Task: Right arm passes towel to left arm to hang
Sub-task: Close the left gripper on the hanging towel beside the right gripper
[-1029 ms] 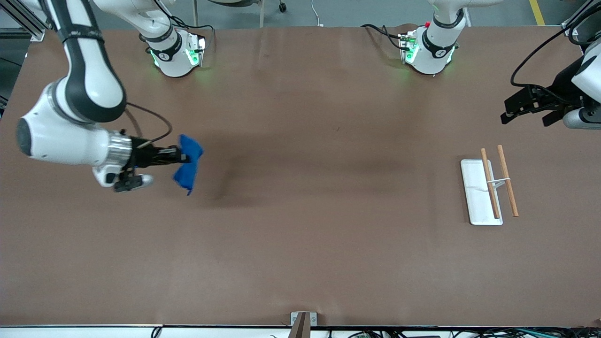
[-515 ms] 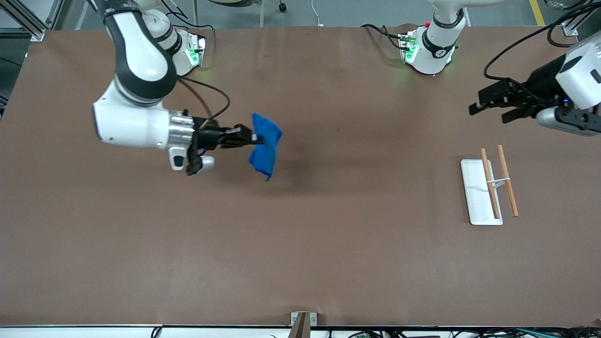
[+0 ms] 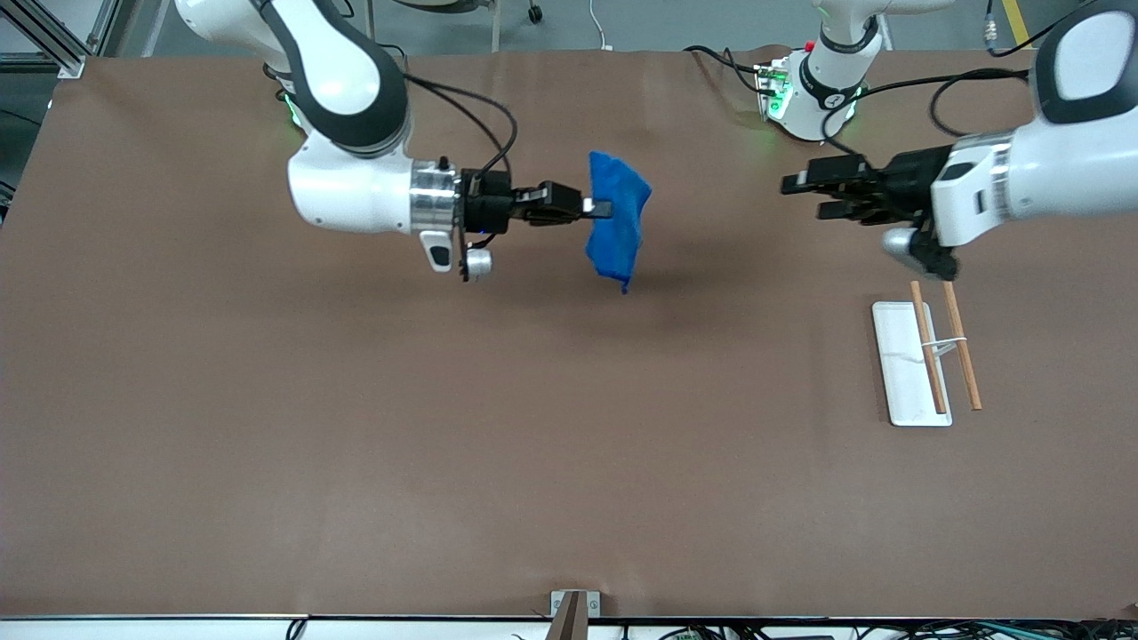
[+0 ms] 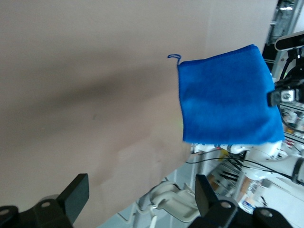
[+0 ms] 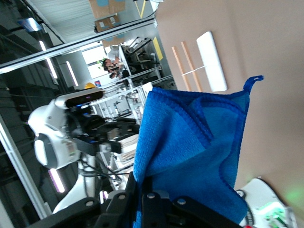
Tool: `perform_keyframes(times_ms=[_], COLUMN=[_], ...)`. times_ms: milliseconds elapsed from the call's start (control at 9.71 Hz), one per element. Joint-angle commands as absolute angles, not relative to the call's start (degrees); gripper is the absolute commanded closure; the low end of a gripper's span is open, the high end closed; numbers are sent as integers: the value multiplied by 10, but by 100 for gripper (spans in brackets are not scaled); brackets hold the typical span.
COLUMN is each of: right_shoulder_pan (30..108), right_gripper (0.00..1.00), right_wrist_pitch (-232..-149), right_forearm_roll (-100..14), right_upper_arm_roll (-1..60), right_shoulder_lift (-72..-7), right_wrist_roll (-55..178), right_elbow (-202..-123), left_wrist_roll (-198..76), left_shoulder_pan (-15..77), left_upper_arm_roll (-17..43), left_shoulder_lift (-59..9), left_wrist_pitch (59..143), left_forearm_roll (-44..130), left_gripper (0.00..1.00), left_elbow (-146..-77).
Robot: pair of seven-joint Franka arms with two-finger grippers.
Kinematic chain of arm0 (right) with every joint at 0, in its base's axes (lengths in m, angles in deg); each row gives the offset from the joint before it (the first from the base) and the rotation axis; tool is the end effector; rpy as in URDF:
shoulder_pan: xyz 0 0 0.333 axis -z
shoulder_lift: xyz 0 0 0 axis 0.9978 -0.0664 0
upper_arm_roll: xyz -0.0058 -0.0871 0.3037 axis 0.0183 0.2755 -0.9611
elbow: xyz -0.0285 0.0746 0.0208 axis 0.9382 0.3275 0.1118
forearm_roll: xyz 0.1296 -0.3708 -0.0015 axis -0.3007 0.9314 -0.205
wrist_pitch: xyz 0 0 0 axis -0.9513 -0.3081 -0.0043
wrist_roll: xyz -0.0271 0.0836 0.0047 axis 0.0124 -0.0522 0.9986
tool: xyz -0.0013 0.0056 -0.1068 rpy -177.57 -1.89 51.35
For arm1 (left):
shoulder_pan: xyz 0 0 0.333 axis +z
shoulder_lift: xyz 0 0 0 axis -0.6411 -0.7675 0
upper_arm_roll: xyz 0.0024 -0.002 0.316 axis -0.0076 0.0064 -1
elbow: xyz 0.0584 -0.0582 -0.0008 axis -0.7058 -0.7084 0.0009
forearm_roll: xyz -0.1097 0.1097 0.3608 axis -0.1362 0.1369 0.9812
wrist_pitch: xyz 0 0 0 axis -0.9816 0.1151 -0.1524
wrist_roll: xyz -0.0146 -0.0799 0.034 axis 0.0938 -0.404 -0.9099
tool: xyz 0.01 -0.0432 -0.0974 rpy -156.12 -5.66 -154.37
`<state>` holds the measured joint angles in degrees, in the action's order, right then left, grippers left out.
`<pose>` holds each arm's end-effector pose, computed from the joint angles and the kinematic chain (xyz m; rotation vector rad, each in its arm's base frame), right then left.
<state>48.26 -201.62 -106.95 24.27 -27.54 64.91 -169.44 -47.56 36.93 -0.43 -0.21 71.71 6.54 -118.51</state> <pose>0.4907 0.4191 0.4647 -1.6986 0.2907 0.2641 0.5194 -0.1483 0.5120 2.3087 -0.1640 -0.4068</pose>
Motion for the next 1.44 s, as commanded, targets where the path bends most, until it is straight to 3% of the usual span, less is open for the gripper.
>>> perform_keyframes(times_ms=[0, 412, 1029, 1338], right_shoulder_pan=[467, 438, 437, 437], right_gripper=[100, 100, 100, 100], right_wrist_pitch=[-2018, -2018, -2018, -2018], right_forearm_roll=[-1169, -1292, -1293, -1293], right_upper_arm_roll=[247, 248, 247, 247], right_shoulder_lift=[-292, -325, -325, -325], right_wrist_roll=[646, 656, 660, 660], right_elbow=[-1663, -1619, -1616, -1616], left_wrist_roll=[-401, -330, -296, -295], left_shoulder_pan=[371, 376, 379, 380], left_upper_arm_roll=[-4, -5, -1, 44], left_shoulder_lift=[6, 15, 51, 50], left_wrist_pitch=[744, 748, 774, 819], left_forearm_roll=[-5, -145, -350, -399], left_gripper=[3, 10, 10, 10], left_elbow=[-1280, -1372, -1464, -1473])
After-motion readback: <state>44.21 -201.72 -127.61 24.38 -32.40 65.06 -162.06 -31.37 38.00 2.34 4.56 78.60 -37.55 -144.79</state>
